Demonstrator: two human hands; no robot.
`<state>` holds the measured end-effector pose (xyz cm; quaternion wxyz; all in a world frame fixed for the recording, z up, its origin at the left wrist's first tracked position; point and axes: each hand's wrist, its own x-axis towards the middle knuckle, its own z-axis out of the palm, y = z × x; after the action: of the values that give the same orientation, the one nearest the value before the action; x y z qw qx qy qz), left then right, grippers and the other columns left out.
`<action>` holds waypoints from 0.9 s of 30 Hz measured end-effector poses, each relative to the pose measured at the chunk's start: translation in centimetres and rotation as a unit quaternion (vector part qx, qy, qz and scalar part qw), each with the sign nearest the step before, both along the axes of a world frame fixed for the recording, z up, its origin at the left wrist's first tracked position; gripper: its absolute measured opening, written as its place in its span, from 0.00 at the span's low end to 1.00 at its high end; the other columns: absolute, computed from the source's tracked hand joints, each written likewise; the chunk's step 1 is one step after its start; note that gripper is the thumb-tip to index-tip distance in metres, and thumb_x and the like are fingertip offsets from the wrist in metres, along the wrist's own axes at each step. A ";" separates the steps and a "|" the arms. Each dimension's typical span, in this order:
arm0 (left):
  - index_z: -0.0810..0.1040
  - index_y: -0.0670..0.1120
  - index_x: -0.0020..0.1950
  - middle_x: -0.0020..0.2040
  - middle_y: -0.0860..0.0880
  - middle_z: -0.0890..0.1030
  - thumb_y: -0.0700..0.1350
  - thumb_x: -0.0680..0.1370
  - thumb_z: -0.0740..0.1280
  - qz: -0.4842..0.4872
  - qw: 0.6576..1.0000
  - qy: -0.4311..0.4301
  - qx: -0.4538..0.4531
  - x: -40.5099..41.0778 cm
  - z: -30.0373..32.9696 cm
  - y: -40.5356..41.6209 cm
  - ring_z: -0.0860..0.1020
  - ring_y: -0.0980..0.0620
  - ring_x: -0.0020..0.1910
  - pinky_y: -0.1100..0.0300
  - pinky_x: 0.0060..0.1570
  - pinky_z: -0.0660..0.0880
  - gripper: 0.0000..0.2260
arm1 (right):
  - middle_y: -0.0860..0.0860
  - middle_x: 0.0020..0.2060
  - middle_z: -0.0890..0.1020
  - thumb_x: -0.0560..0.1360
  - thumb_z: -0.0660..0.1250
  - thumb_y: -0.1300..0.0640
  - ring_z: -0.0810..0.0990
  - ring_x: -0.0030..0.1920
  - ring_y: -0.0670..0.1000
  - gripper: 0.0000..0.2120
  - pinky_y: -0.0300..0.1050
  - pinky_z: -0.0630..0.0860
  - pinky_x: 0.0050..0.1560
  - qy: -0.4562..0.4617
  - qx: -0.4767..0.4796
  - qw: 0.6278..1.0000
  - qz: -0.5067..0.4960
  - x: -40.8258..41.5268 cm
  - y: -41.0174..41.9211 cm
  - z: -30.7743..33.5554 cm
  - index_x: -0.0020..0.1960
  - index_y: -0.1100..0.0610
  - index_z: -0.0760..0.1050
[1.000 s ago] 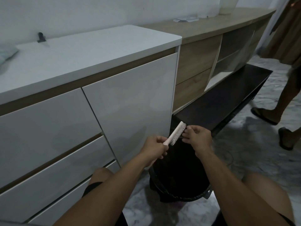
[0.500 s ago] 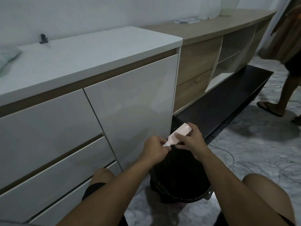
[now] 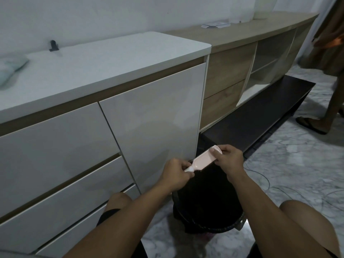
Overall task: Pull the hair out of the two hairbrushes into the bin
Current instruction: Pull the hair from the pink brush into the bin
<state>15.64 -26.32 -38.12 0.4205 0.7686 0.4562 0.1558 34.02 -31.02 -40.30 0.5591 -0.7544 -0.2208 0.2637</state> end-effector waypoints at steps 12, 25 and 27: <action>0.83 0.51 0.51 0.47 0.46 0.85 0.41 0.69 0.70 -0.009 0.980 0.093 0.178 -0.1 0.6 -0.6 0.81 0.43 0.48 0.51 0.47 0.78 0.12 | 0.58 0.54 0.79 0.65 0.80 0.59 0.83 0.51 0.59 0.39 0.56 0.84 0.42 0.178 -0.029 0.977 0.115 -3.1 -0.5 1.5 0.69 0.52 0.63; 0.85 0.47 0.49 0.40 0.46 0.85 0.42 0.68 0.71 0.010 0.994 0.044 0.100 -0.6 0.4 -0.4 0.82 0.45 0.41 0.57 0.39 0.75 0.10 | 0.62 0.50 0.80 0.83 0.57 0.55 0.84 0.43 0.61 0.12 0.54 0.83 0.40 0.191 0.006 0.981 0.014 -2.1 -0.7 2.4 0.59 0.58 0.77; 0.85 0.42 0.48 0.31 0.47 0.82 0.39 0.70 0.70 0.048 0.997 -0.025 -0.048 -0.4 0.6 -0.1 0.79 0.46 0.28 0.56 0.30 0.75 0.09 | 0.60 0.52 0.81 0.82 0.58 0.55 0.84 0.43 0.58 0.12 0.52 0.83 0.41 0.156 0.027 0.987 0.039 -2.3 -0.7 2.5 0.60 0.56 0.77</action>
<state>15.19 -26.45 -37.55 0.4608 0.7206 0.4884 0.1728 31.70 -31.67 -37.83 0.5963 -0.6792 -0.1676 0.3937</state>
